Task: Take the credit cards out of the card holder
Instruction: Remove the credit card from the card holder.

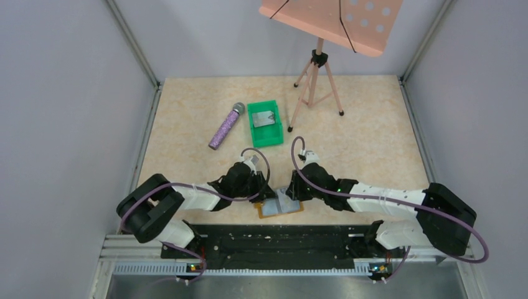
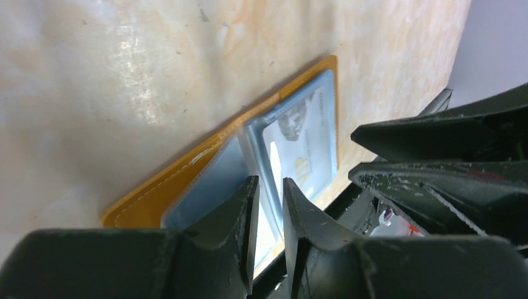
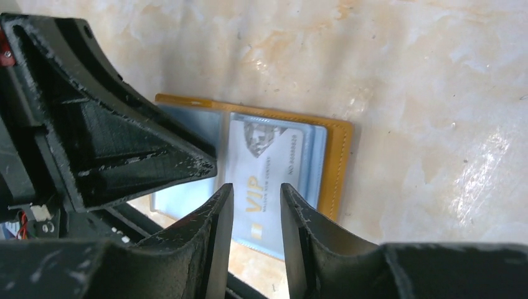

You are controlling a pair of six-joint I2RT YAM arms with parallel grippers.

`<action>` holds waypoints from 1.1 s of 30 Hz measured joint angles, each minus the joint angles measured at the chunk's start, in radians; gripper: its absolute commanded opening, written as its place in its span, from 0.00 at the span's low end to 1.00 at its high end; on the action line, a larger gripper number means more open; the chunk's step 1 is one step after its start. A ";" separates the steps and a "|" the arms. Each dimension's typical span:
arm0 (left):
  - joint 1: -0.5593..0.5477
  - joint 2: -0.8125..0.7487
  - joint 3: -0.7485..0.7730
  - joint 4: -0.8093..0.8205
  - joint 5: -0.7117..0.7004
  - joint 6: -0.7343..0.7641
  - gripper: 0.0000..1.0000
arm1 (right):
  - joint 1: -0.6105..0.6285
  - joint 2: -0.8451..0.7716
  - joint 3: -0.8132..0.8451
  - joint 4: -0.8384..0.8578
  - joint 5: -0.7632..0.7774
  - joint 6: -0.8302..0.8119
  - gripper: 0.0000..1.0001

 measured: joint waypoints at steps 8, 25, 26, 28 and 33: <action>-0.020 0.019 -0.019 0.050 -0.042 0.001 0.34 | -0.027 0.051 -0.061 0.059 -0.034 0.018 0.30; -0.050 0.029 -0.037 0.117 -0.085 0.013 0.35 | -0.034 0.045 -0.138 0.163 -0.029 0.078 0.07; -0.051 0.027 -0.038 0.117 -0.087 0.013 0.35 | -0.034 0.045 -0.138 0.163 -0.028 0.081 0.08; -0.053 0.021 -0.041 0.114 -0.093 0.014 0.36 | -0.034 0.042 -0.137 0.157 -0.029 0.083 0.11; -0.057 0.006 -0.047 0.107 -0.101 0.015 0.36 | -0.034 0.010 -0.119 0.070 -0.040 0.081 0.23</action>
